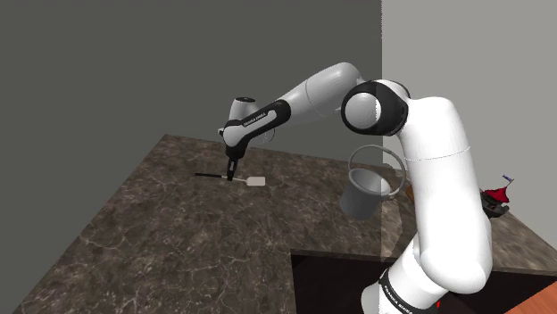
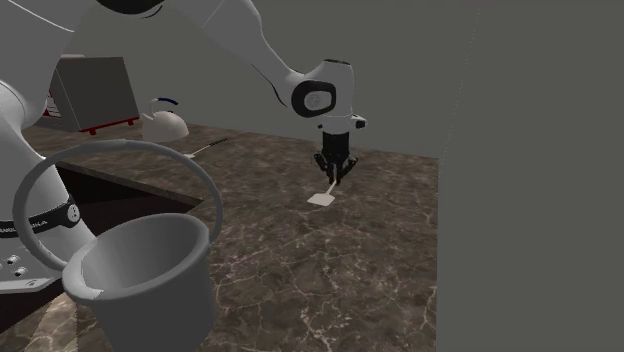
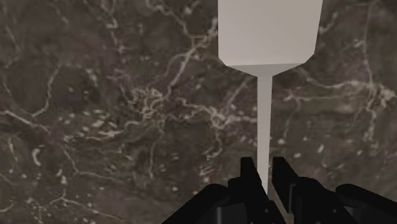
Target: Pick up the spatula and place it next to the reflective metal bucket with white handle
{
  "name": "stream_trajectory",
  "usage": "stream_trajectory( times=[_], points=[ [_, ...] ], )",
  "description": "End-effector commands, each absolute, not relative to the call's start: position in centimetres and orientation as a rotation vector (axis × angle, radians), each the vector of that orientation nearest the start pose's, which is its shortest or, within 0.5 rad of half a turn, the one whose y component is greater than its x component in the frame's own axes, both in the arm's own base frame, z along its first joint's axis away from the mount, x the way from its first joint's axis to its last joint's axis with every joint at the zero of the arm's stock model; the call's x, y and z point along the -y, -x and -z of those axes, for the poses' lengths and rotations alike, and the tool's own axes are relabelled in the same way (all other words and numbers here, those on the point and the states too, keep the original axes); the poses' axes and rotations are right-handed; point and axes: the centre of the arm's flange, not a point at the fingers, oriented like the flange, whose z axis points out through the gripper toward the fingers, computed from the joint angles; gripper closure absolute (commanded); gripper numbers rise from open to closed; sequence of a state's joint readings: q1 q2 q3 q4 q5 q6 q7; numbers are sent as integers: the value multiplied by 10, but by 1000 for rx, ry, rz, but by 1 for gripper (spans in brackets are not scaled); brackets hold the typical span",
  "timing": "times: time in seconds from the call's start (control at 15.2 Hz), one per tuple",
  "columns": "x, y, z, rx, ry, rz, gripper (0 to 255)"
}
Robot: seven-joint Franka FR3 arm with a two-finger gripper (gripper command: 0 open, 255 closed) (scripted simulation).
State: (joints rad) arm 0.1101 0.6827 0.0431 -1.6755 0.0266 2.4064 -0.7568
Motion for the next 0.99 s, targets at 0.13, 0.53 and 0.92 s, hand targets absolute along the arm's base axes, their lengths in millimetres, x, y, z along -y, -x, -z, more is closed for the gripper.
stream_trajectory(
  times=[0.13, 0.53, 0.92],
  points=[
    [-102, -678, -210, 1326, 2815, 93, 255],
    [-102, -678, -220, 1326, 2815, 93, 255],
    [-102, -678, -252, 1326, 2815, 93, 255]
  ],
)
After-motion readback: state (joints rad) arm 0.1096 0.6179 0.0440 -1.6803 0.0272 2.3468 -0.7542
